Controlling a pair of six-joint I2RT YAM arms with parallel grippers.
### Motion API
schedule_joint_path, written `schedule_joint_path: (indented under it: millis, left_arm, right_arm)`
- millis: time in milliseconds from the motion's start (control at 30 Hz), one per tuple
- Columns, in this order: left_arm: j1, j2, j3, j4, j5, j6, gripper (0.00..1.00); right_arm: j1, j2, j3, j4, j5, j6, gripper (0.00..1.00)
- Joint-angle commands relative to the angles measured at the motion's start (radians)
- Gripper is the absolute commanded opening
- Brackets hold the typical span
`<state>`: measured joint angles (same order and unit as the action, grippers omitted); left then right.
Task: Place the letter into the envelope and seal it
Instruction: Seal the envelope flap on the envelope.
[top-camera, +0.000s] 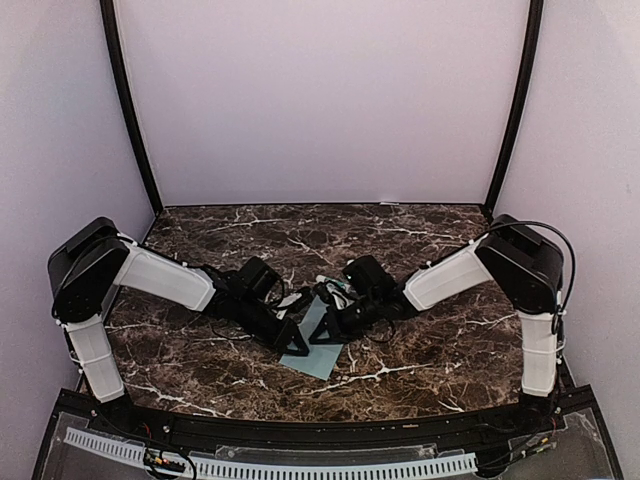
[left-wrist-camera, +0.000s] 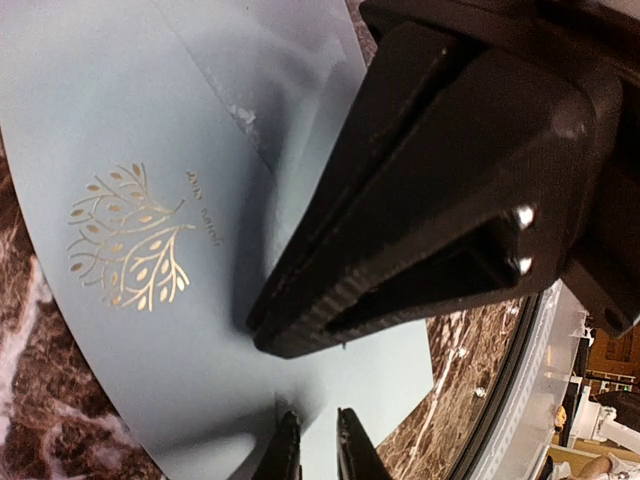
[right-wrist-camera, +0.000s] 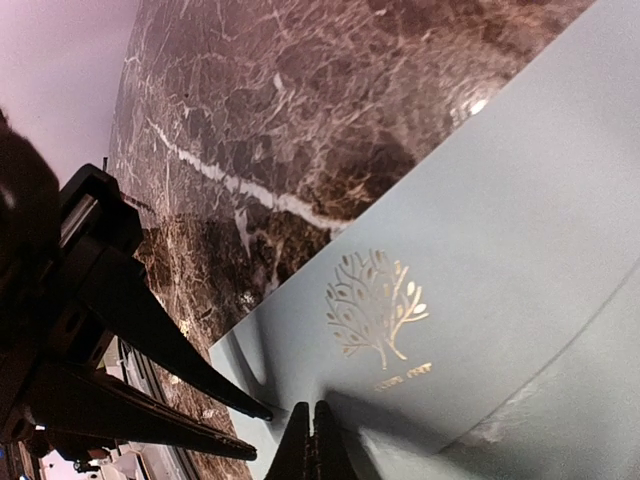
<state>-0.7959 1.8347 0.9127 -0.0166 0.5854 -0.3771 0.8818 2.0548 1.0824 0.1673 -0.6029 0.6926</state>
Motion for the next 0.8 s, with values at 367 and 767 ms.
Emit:
schedule_joint_path:
  millis: [367, 767]
  left_arm:
    - [0.001, -0.015, -0.014, -0.056, -0.059, 0.017, 0.13]
    - [0.000, -0.080, 0.055, -0.066, -0.068, 0.021, 0.21]
  right_arm:
    - [-0.116, 0.051, 0.064, -0.123, 0.134, -0.087, 0.00]
    - [-0.117, -0.135, 0.045, -0.093, 0.043, -0.153, 0.00]
